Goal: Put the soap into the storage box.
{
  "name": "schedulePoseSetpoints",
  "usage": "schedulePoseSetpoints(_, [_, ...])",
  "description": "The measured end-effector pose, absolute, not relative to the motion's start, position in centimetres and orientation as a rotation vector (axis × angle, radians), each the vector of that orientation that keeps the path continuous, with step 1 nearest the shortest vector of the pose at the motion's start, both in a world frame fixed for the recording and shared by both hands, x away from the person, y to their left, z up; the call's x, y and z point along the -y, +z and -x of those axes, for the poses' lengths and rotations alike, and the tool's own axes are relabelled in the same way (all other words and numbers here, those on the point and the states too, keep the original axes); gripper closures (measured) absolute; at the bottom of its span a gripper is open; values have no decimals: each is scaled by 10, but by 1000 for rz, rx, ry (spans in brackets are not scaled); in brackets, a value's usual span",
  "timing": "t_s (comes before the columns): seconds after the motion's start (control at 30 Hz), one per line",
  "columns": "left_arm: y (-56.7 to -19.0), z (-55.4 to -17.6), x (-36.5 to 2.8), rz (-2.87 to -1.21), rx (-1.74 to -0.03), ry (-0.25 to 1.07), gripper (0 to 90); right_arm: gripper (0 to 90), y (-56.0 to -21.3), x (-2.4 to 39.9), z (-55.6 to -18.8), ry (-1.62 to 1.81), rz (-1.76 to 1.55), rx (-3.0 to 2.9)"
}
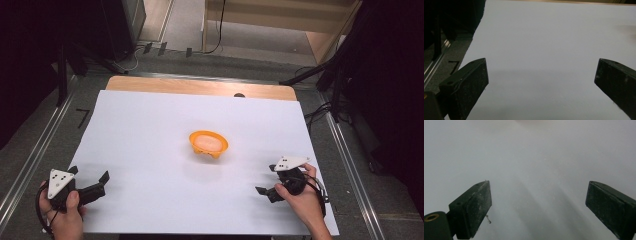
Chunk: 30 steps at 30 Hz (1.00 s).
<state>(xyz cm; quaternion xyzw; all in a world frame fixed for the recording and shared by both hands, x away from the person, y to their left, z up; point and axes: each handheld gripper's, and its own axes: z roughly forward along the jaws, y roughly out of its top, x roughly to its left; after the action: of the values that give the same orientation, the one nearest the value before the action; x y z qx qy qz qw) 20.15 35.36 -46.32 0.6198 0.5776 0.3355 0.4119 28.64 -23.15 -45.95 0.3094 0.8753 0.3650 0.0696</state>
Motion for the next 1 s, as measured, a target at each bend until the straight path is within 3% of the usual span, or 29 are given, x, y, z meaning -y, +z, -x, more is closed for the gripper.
schedulePoseSetpoints(1.0, [-463, -201, -354, -1556, -1452, 845, 0, 51, -485, 292, -258, 1186, -1132, -2451])
